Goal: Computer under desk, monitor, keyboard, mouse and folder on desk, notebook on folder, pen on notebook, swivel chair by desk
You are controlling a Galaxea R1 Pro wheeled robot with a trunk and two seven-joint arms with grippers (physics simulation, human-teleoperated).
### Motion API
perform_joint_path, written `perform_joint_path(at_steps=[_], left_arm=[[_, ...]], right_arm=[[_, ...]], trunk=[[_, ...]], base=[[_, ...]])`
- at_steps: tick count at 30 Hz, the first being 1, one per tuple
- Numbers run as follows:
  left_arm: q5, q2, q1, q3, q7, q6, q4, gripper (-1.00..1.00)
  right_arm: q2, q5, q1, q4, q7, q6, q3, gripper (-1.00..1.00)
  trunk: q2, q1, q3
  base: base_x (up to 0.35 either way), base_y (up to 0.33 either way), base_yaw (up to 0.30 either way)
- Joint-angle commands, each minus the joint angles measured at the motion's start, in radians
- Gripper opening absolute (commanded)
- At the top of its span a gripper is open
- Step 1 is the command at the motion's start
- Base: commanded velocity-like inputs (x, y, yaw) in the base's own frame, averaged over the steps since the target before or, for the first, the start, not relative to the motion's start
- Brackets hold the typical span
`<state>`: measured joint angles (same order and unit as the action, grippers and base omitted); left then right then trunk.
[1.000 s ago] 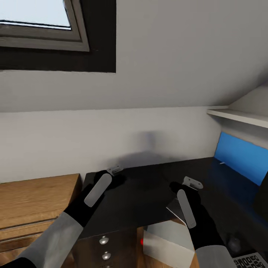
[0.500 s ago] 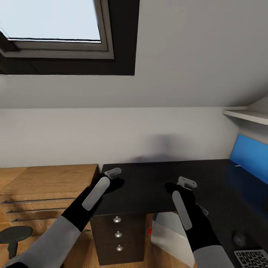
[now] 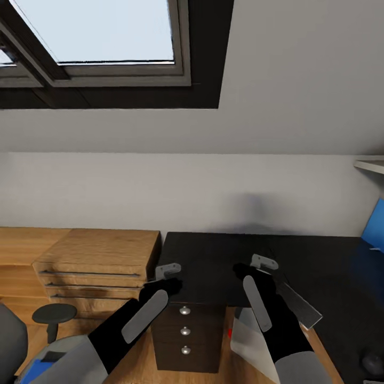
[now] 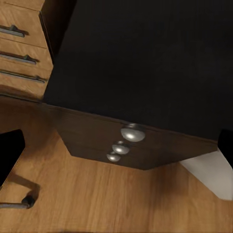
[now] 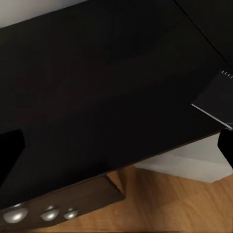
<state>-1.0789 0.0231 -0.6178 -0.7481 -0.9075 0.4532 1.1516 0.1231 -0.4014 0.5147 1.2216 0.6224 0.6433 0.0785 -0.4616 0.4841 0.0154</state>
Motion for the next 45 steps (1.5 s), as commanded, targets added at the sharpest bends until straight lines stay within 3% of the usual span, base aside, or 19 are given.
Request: perform_joint_path(at_steps=[1,5,9,35,45], left_arm=[[-0.004,0.002,-0.001,-0.020,-0.006,-0.012,0.001,1.00],[-0.007,0.007,0.001,-0.081,-0.005,-0.054,-0.009,1.00],[-0.009,0.009,0.001,-0.098,-0.005,-0.064,-0.013,1.00],[-0.015,0.009,0.003,-0.109,-0.005,-0.070,-0.057,1.00],[-0.014,0.010,0.003,-0.109,0.009,-0.072,-0.111,1.00]], right_arm=[[0.000,-0.010,0.001,-0.001,0.010,0.001,0.002,1.00],[-0.001,-0.009,0.001,-0.009,0.011,-0.001,0.002,1.00],[-0.002,-0.009,0.001,-0.010,0.010,-0.002,0.003,1.00],[-0.001,-0.010,0.001,-0.012,0.012,-0.016,0.007,1.00],[-0.003,-0.008,0.001,-0.008,0.013,-0.016,0.011,1.00]], trunk=[[0.006,-0.003,-0.001],[0.034,-0.019,-0.011],[0.062,-0.034,-0.023],[0.062,-0.034,-0.022],[0.062,-0.034,-0.022]], base=[[-0.001,0.000,0.246],[0.000,0.000,0.191],[0.000,0.000,0.067],[0.000,0.000,0.005],[-0.045,-0.010,0.000]])
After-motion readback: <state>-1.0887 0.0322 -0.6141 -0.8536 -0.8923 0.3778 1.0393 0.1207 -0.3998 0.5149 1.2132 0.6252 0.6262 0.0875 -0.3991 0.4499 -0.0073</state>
